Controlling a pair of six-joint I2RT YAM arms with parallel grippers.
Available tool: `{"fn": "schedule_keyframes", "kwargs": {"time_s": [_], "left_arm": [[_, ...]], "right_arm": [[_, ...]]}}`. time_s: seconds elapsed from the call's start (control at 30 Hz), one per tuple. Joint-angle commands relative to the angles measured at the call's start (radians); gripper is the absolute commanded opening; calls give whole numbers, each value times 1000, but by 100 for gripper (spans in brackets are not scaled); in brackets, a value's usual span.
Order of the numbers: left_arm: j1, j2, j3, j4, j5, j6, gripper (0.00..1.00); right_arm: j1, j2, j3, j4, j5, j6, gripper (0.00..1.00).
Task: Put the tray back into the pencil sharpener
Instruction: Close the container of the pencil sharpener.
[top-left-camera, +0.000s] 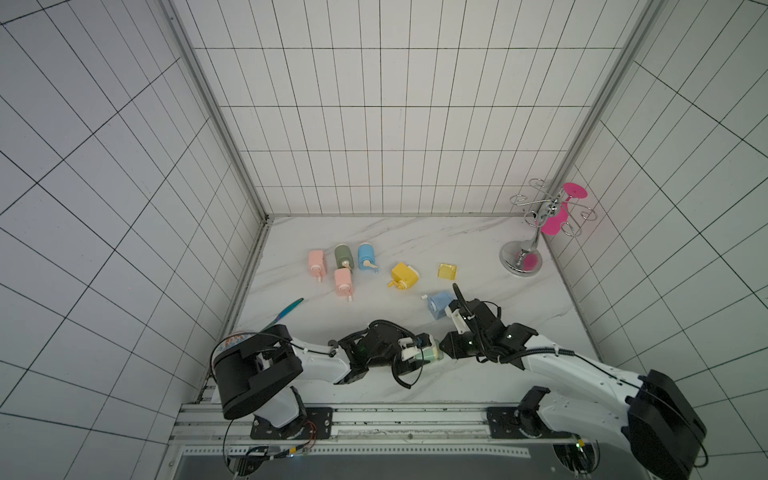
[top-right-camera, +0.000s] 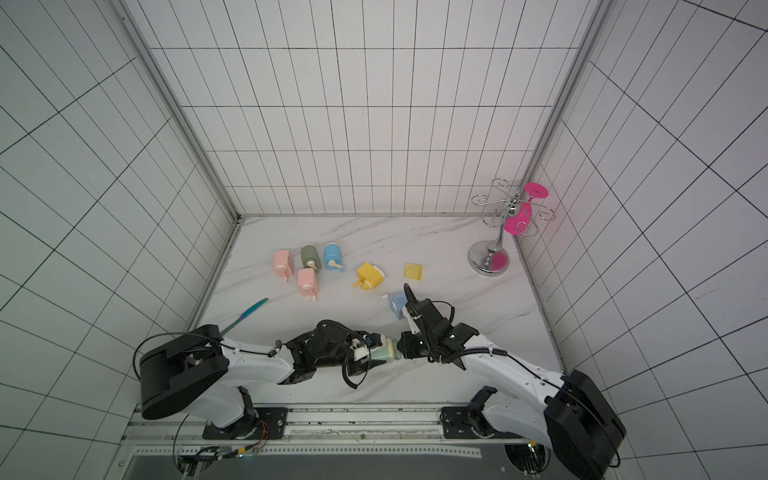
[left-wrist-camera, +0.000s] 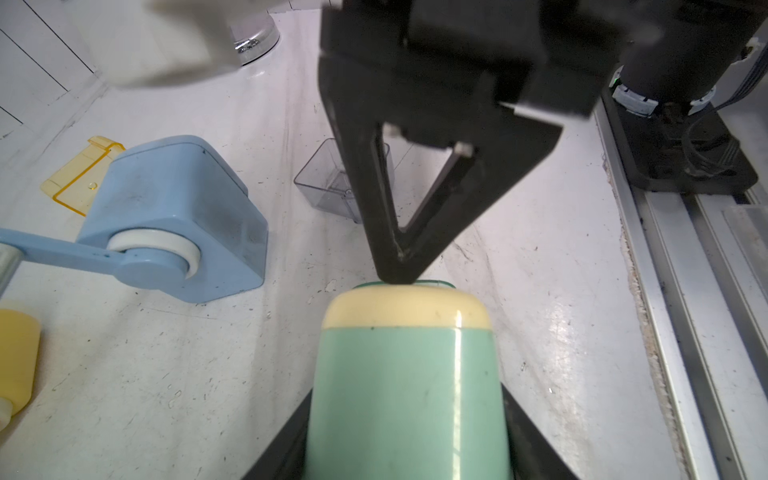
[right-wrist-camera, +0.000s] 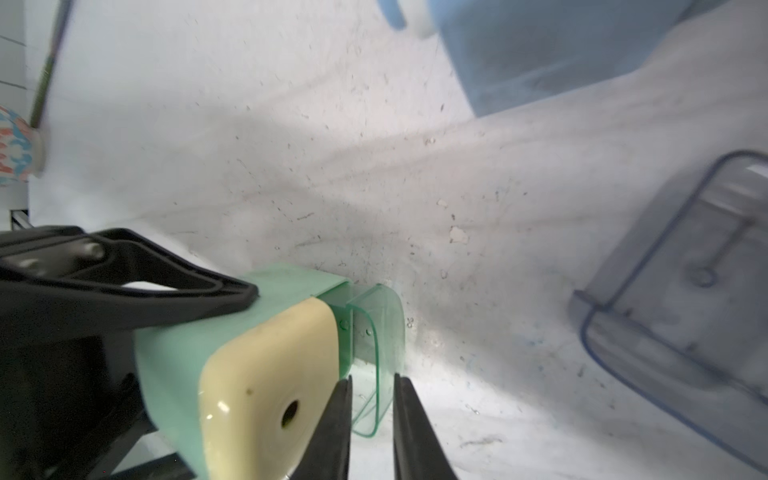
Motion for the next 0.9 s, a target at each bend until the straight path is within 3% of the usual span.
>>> {"fn": "schedule_keyframes", "kwargs": {"time_s": [0.0,0.43,0.87], "left_arm": [[2,15,9,12,20,-1,0],[2,47,14,51,37,-30,0],[2,78,11,104,45,-58,0]], "right_arm": [[-42,-61,-55,-50,58,28,21],[38,135,-67,117,39,63,12],[63,186,-108,271,-65,124,12]]}}
